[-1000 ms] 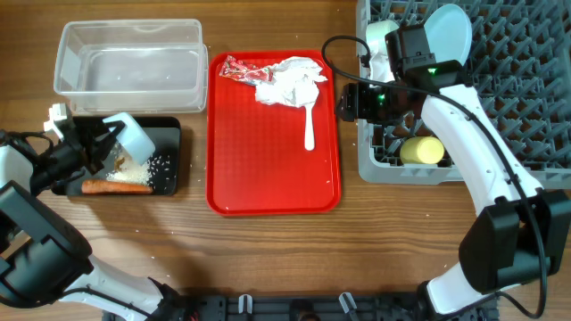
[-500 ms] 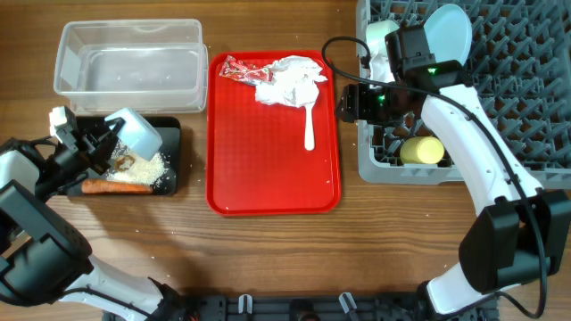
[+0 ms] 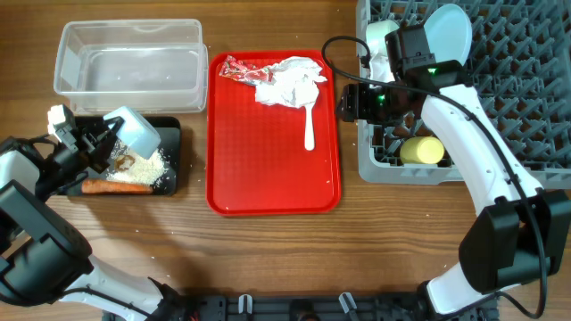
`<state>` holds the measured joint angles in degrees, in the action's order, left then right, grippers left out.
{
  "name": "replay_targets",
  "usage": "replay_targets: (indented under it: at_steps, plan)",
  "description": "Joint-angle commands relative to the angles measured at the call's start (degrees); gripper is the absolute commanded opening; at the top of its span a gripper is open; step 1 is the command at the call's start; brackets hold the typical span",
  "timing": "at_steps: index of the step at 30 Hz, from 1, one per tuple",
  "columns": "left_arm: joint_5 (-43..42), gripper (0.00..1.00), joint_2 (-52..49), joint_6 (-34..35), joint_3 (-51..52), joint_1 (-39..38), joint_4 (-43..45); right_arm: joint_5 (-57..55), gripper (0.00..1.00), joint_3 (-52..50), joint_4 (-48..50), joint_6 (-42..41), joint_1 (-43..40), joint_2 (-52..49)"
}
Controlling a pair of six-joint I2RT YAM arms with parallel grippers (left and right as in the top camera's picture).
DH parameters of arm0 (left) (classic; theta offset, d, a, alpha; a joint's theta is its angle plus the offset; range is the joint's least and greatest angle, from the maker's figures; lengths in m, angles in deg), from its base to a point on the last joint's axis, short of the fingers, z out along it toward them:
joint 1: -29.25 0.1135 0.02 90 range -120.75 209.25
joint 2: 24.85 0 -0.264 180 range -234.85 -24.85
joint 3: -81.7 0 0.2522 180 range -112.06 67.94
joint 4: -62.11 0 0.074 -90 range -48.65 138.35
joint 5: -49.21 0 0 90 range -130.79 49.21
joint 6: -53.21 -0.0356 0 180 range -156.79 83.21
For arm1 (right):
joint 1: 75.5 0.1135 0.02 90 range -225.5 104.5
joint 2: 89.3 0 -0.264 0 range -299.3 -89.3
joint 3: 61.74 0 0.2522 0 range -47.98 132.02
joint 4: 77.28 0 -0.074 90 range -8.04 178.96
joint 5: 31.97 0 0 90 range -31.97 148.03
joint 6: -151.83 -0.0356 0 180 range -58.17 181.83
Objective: Sort waste into correct bins and load items into the dishwasher rack
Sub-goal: 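Set the empty blue bowl back on the red tray with the left gripper, then grasp the blue bowl with the right gripper and place it in the rack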
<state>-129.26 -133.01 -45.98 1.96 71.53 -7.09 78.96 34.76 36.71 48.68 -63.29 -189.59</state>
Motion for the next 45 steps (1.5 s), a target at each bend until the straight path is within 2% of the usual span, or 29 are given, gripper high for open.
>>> replay_targets:
  at_steps: [1, 4, 7, 10, 14, 16, 20, 23, 25, 26, 28, 30, 34, 36, 37, 40, 43, 45]
  plan:
    - [-1.77, 0.04, 2.05, -1.57, 0.11, -0.07, 0.22, -0.52, 0.74, 0.17, 0.13, 1.11, 0.15, 1.46]
    - [-0.26, 0.04, 7.45, -4.13, -0.04, -0.52, 1.95, -0.52, 0.74, 0.17, 0.11, 1.09, 0.15, 1.46]
    - [5.66, 0.04, 10.86, -4.13, -0.04, -1.36, 2.36, -0.55, 0.74, 0.17, 0.24, 1.14, 0.15, 1.46]
    - [13.57, 0.04, 14.64, -4.13, -0.04, -7.26, 2.56, -0.50, 0.74, 0.17, 1.53, 1.11, 0.15, 1.46]
    - [34.14, 0.04, 19.58, -1.97, -0.04, -26.69, 4.63, -0.50, 0.75, 0.17, 2.89, 1.18, 0.13, 1.46]
    - [48.19, 0.04, 19.74, 3.56, -0.02, -39.36, 6.34, -0.50, 0.75, 0.17, 2.99, 1.53, 0.13, 1.46]
    - [75.28, 0.04, 18.21, 13.18, 0.00, -58.27, 9.81, -0.50, 0.76, 0.17, 3.54, 1.84, 0.15, 1.46]
    - [80.30, 0.04, 12.98, 14.21, 0.00, -66.84, 16.74, -0.50, 0.76, 0.17, 4.26, 1.88, 0.15, 1.46]
    - [81.09, 0.05, 9.05, 14.21, 0.00, -69.75, 20.06, -0.50, 0.76, 0.17, 4.22, 2.49, 0.15, 1.46]
    - [81.09, 0.10, 8.17, 14.23, 0.00, -70.29, 20.55, -0.50, 0.76, 0.17, 4.22, 2.47, 0.15, 1.46]
    - [81.09, 0.40, 7.43, 14.21, 0.00, -70.55, 20.70, -0.48, 0.76, 0.17, 4.24, 2.47, 0.15, 1.46]
    - [81.09, 0.51, 7.54, 14.29, -0.04, -70.23, 21.24, -0.48, 0.76, 0.17, 4.26, 2.47, 0.15, 1.46]
    - [81.05, 0.50, 11.76, 20.87, -6.34, -65.72, 15.93, 2.38, 0.76, 0.17, 5.44, 2.45, 0.66, 1.44]
    - [81.05, 0.55, 16.76, 23.21, -9.70, -61.44, 12.68, 2.21, 0.75, 0.17, 7.17, 2.36, 3.85, 1.16]
    - [81.00, 0.62, 20.06, 23.63, -9.97, -58.64, 11.98, 0.57, 0.75, 0.15, 8.00, 1.27, 5.66, 0.81]
    - [81.07, 0.70, 25.31, 23.58, -9.97, -52.30, 9.66, -6.10, 0.75, 0.15, 9.18, -1.01, 10.91, -1.46]
    - [81.05, 0.71, 25.22, 23.58, -9.94, -47.43, 7.56, -8.13, 0.72, 0.15, 10.36, -2.58, 14.99, -7.06]
    - [81.07, 0.72, 24.65, 23.58, -9.92, -46.53, 7.34, -8.02, 0.65, 0.15, 11.10, -3.39, 16.06, -10.64]
